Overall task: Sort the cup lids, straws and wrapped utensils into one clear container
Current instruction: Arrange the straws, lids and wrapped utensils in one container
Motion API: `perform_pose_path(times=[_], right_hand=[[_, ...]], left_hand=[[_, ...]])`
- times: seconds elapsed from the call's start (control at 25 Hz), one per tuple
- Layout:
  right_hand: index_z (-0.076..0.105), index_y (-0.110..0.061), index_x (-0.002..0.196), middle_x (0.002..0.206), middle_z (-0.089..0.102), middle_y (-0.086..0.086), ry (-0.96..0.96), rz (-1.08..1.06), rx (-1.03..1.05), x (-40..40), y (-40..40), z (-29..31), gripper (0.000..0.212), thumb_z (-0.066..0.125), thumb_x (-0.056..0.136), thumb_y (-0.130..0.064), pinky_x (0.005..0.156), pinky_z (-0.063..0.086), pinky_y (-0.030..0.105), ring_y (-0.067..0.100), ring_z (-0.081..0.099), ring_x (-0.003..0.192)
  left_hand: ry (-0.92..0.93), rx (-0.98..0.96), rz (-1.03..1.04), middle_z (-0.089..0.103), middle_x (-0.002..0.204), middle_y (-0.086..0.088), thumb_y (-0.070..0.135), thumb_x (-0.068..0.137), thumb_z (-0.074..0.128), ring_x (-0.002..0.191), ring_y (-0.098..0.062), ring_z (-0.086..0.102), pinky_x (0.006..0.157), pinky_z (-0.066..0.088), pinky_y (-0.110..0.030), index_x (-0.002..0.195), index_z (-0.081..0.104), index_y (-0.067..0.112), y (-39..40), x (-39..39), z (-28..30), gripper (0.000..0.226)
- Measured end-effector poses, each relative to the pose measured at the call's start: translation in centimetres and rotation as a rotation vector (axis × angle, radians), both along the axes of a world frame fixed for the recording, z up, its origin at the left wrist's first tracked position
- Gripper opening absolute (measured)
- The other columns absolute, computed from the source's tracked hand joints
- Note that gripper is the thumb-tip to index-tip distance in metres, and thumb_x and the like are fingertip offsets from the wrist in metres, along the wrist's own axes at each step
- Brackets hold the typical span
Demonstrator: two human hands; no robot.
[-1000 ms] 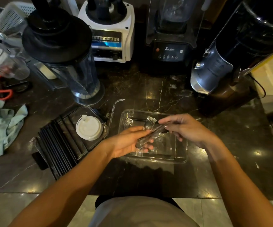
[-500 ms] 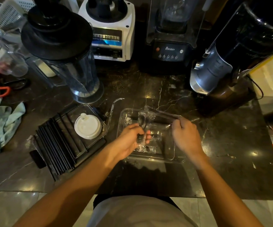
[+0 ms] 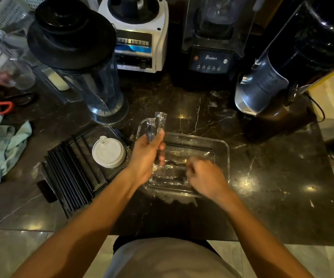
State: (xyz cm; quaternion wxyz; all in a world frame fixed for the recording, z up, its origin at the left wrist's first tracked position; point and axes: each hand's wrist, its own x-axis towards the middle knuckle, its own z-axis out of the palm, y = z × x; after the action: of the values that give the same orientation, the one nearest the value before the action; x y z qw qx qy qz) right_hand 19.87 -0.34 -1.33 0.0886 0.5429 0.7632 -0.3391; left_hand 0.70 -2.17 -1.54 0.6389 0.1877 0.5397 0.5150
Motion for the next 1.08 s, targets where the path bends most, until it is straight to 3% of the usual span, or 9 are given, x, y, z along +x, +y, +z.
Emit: perform_pose_path(times=[0.04, 0.12, 0.28, 0.48, 0.56, 0.64, 0.76, 0.92, 1.08], right_hand=[[0.057, -0.016, 0.129, 0.115, 0.064, 0.001, -0.106, 0.05, 0.094, -0.1, 0.7, -1.1, 0.03, 0.063, 0.1, -0.023, 0.088, 0.058, 0.032, 0.014, 0.068, 0.095], [0.057, -0.014, 0.132, 0.124, 0.063, 0.006, -0.217, 0.132, 0.166, -0.9, 1.4, -2.8, 0.038, 0.068, 0.096, -0.019, 0.096, 0.054, 0.039, 0.024, 0.068, 0.107], [0.069, -0.015, 0.098, 0.096, 0.069, 0.003, -0.216, 0.137, -0.013, -1.0, 2.3, -3.8, 0.003, 0.066, 0.096, -0.015, 0.089, 0.056, 0.037, 0.019, 0.068, 0.091], [0.062, -0.008, 0.091, 0.066, 0.056, 0.001, 0.41, -0.302, -0.366, 1.1, 1.7, -0.1, 0.01, 0.062, 0.1, -0.012, 0.05, 0.049, 0.024, 0.01, 0.052, 0.053], [0.061, -0.006, 0.09, 0.06, 0.053, 0.0, 0.667, -0.423, -0.41, 1.1, 1.2, 1.3, 0.01, 0.063, 0.1, -0.009, 0.046, 0.044, 0.025, 0.013, 0.047, 0.048], [0.061, -0.006, 0.09, 0.061, 0.056, -0.003, 0.733, -0.471, -0.414, 0.6, 1.2, 1.4, 0.009, 0.064, 0.099, -0.008, 0.045, 0.043, 0.027, 0.013, 0.046, 0.048], [0.061, -0.001, 0.095, 0.06, 0.058, -0.009, 0.652, -0.446, -0.319, -1.0, 1.0, 1.0, 0.012, 0.065, 0.099, -0.011, 0.046, 0.045, 0.027, 0.009, 0.046, 0.045], [0.067, -0.01, 0.087, 0.061, 0.062, -0.008, 0.549, -0.351, -0.233, -2.3, 0.9, -0.4, 0.014, 0.069, 0.098, -0.019, 0.049, 0.045, 0.021, 0.003, 0.052, 0.045], [0.065, -0.022, 0.103, 0.103, 0.068, -0.004, -0.102, 0.162, -0.079, -2.8, 0.3, -3.6, 0.015, 0.073, 0.093, -0.029, 0.095, 0.05, 0.035, 0.014, 0.063, 0.094]], left_hand=[[0.022, 0.006, -0.009, 0.049, 0.066, 0.005, 0.035, 0.103, 0.057, 0.051, -0.009, 0.044, 0.046, 0.041, -0.024, 0.095, 0.055, 0.013, 0.1, -0.6, 0.1, 0.024], [-0.033, -0.017, -0.027, 0.044, 0.066, 0.004, 0.035, 0.105, 0.055, 0.051, -0.01, 0.039, 0.046, 0.037, -0.024, 0.106, 0.056, 0.012, 0.1, -1.3, 0.2, 0.023], [-0.188, -0.075, -0.002, 0.049, 0.077, -0.002, 0.022, 0.103, 0.046, 0.06, -0.015, 0.05, 0.056, 0.045, -0.031, 0.118, 0.054, 0.005, -0.1, -2.2, -0.6, 0.024], [-0.025, -0.129, 0.037, 0.075, 0.094, -0.009, 0.021, 0.106, 0.055, 0.089, -0.027, 0.077, 0.083, 0.063, -0.041, 0.119, 0.061, 0.004, -0.2, -1.0, -0.4, 0.022], [-0.01, -0.128, -0.002, 0.077, 0.109, -0.015, 0.023, 0.106, 0.054, 0.102, -0.029, 0.076, 0.094, 0.06, -0.045, 0.123, 0.059, 0.003, -0.1, -0.1, -0.2, 0.027], [0.01, -0.126, -0.068, 0.076, 0.118, -0.013, 0.025, 0.106, 0.054, 0.11, -0.025, 0.074, 0.103, 0.054, -0.045, 0.126, 0.059, 0.006, 0.0, 0.8, -0.3, 0.028], [0.011, -0.129, -0.159, 0.076, 0.121, -0.005, 0.03, 0.105, 0.056, 0.12, -0.022, 0.068, 0.113, 0.045, -0.047, 0.121, 0.065, 0.014, -0.1, 1.9, -0.2, 0.025], [0.115, -0.076, -0.058, 0.077, 0.104, -0.012, 0.02, 0.107, 0.052, 0.102, -0.022, 0.076, 0.099, 0.057, -0.041, 0.118, 0.064, 0.003, -0.1, 1.4, -0.1, 0.023], [0.072, -0.029, 0.159, 0.066, 0.078, -0.002, 0.015, 0.109, 0.045, 0.061, -0.015, 0.066, 0.059, 0.059, -0.027, 0.108, 0.057, 0.007, 0.1, -2.0, 1.1, 0.014]])
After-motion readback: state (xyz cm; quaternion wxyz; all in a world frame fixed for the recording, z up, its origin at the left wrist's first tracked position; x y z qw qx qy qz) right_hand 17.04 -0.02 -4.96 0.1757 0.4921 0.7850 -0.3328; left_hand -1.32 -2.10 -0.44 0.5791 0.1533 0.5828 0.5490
